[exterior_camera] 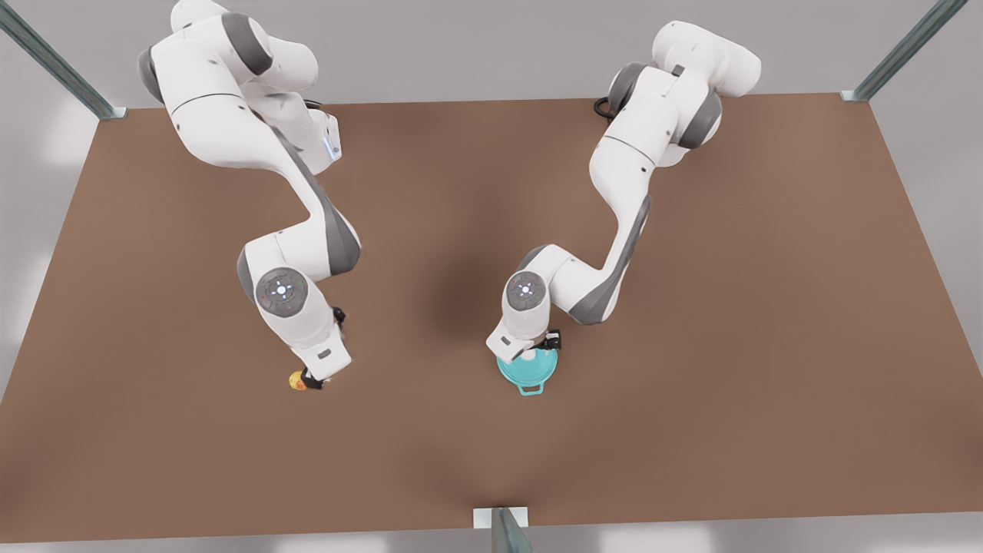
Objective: Open the pot lid and put the potato into the pot
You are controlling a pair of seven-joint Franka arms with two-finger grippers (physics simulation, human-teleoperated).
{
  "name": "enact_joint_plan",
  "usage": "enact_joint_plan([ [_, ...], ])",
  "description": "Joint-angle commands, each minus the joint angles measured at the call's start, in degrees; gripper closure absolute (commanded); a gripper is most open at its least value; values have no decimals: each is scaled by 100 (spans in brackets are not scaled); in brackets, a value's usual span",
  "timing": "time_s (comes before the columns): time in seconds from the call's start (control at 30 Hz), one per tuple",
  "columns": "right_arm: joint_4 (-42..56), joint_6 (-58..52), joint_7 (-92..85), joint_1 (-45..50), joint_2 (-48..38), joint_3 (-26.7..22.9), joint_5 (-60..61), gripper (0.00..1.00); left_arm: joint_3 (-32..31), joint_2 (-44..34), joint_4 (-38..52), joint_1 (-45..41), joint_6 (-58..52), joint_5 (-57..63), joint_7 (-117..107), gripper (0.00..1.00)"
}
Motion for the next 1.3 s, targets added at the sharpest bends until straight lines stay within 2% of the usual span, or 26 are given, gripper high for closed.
enact_joint_plan([
  [0.0, 9, -570, 6699, -27, -2, 21, 371, 0, 0, 35, 4, -6, 190, 16, -1231, 0],
  [0.13, 9, -842, 6904, -10, 7, 30, 362, 0, 9, 35, 4, -6, 190, 16, -1214, 0],
  [0.17, 9, -746, 5554, -19, 50, 38, 380, 0, 9, 35, 4, -6, 190, 25, -1223, 0],
  [0.23, 97, -26, 1695, -27, 173, 21, 64, 0, 9, 35, 4, -6, 190, 16, -1223, 14],
  [0.27, 88, 151, 437, -27, 209, 30, -95, 0, 9, 35, 4, -6, 190, 16, -1223, 20],
  [0.33, 88, 168, -2745, -36, 209, 21, -112, 0, 9, 44, 4, 3, 190, 16, -1223, 24],
  [0.4, 80, -130, -2852, -80, 191, 126, -77, 0, 9, 35, 4, 3, 190, 25, -1214, 33],
  [0.47, 71, -122, -4372, -142, 182, 267, -103, 0, 18, 0, 4, 3, 111, 16, -1196, 45],
  [0.57, 88, -86, -4750, -194, 481, 232, -253, 0, 18, -36, 4, 3, 67, 25, -1170, 51],
  [0.63, 307, -95, -4943, -177, 779, 241, -288, 0, 44, -114, 13, 64, -197, 16, -1056, 51],
  [0.73, 1204, -394, -5698, -186, 1360, 197, -279, 0, 0, -264, 30, 819, -627, -45, 287, 51],
  [0.93, 1451, -245, -5735, -177, 1386, -252, -534, 0, -70, -247, 48, 2244, -505, -107, 3374, 51],
  [1.17, 1433, 203, -5638, -247, 1624, -322, -552, 0, -35, 263, 48, 2367, 251, -89, 3497, 49],
  [1.2, 1433, 248, -5655, -291, 1755, -331, -552, 0, -44, 263, 48, 2376, 242, -98, 3480, 0],
  [1.27, 1433, 406, -5594, -300, 1808, -366, -552, 0, -53, 263, 48, 2402, 207, -107, 3488, 0],
])
